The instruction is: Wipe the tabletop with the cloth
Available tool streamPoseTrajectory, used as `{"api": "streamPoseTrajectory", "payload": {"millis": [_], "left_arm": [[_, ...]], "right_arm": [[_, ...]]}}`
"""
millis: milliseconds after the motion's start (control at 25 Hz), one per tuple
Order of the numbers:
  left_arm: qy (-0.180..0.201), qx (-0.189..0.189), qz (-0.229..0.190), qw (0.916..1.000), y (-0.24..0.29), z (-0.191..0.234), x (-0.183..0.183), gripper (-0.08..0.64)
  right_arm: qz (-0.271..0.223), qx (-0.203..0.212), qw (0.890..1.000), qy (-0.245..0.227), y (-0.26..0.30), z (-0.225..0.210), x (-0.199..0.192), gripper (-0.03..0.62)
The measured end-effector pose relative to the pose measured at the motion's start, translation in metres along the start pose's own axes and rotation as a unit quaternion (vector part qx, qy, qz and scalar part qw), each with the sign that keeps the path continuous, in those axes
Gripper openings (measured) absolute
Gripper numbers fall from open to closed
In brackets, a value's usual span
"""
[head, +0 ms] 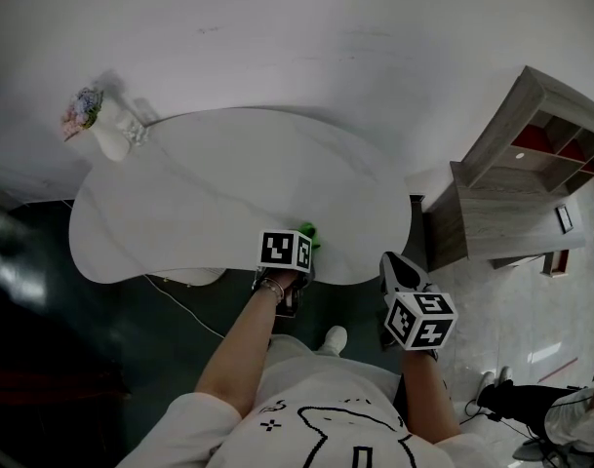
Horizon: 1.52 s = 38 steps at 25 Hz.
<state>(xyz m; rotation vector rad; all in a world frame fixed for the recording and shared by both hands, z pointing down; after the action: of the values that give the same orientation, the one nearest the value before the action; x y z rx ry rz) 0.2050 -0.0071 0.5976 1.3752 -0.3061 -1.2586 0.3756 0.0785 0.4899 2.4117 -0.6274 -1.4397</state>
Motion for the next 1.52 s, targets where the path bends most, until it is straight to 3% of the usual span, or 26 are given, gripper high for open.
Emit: {"api": "streamPoseTrajectory", "payload": {"millis": [480, 1080, 1520], "left_arm": [[0.050, -0.043, 0.020, 0.9976, 0.021, -0.040, 0.011, 0.049], [0.115, -0.090, 0.042, 0.9884, 0.046, -0.095, 0.022, 0.049], [0.131, -0.133, 0.050, 0.9812, 0.063, -0.134, 0.027, 0.049]], "right_arm": [[-0.013, -0.031, 0.999, 0.015, -0.012, -0.018, 0.001, -0.005], [-0.029, -0.072, 0.996, 0.035, -0.028, -0.037, 0.001, -0.005], [-0.044, -0.115, 0.990, 0.063, -0.047, -0.060, -0.005, -0.005]]}}
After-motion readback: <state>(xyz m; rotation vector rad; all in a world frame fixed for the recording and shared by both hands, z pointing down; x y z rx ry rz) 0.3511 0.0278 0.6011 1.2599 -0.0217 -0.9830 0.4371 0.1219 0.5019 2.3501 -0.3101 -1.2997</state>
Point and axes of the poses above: the fingertips, and each gripper's own axes: y forward along the fingers, z to its left, x out of its top, the point moved 3 cm from there along -y, backward along the fingers, and after that the axes turned 12 degrees about y, right-handed, at the moved point
